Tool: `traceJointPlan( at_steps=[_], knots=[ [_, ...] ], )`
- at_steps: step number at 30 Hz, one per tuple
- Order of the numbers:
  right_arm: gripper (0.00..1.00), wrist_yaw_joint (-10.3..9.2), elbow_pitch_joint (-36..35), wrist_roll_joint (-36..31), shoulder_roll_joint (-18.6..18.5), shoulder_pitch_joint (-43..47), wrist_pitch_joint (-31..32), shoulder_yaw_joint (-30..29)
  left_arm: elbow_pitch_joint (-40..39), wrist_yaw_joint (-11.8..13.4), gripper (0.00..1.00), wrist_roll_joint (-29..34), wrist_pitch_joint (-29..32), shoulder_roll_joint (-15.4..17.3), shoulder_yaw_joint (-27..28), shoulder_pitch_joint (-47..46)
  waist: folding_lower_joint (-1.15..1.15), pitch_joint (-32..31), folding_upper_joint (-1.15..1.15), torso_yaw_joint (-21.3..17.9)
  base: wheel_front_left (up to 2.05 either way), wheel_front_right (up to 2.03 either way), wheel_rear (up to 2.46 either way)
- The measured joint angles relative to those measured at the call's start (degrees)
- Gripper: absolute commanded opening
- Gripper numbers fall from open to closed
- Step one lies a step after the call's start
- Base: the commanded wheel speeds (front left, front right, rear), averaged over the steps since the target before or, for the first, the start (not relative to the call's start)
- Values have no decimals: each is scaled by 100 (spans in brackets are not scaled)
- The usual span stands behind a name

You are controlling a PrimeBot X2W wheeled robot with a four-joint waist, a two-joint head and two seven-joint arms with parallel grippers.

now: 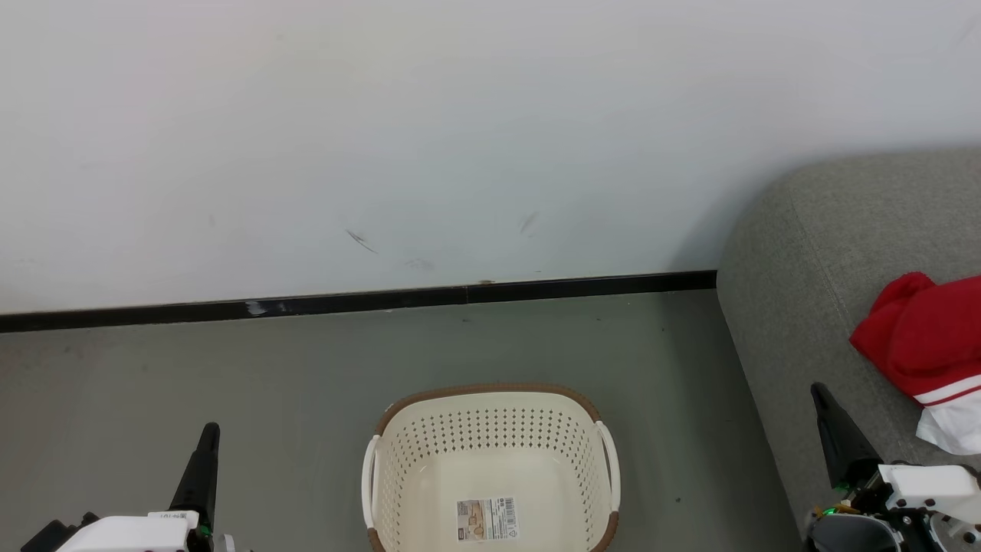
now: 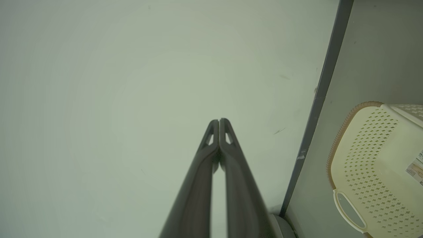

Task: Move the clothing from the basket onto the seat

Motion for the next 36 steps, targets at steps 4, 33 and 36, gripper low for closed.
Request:
traceJointPlan(
  at_steps=[4, 33, 36],
  knots=[
    [0, 0, 1, -1, 0, -1, 1, -3, 1, 0, 0, 0, 0, 0, 0, -1, 0, 0, 0, 0, 0, 0, 0],
    [0, 0, 7, -7, 9, -10, 49, -25, 12, 0, 0, 0, 1, 0, 2, -2, -1, 0, 0, 0, 0, 0, 0],
    [0, 0, 8, -7, 10, -24, 51, -30, 13, -1, 0, 0, 1, 0, 2, -2, 0, 0, 0, 0, 0, 0, 0]
  ],
)
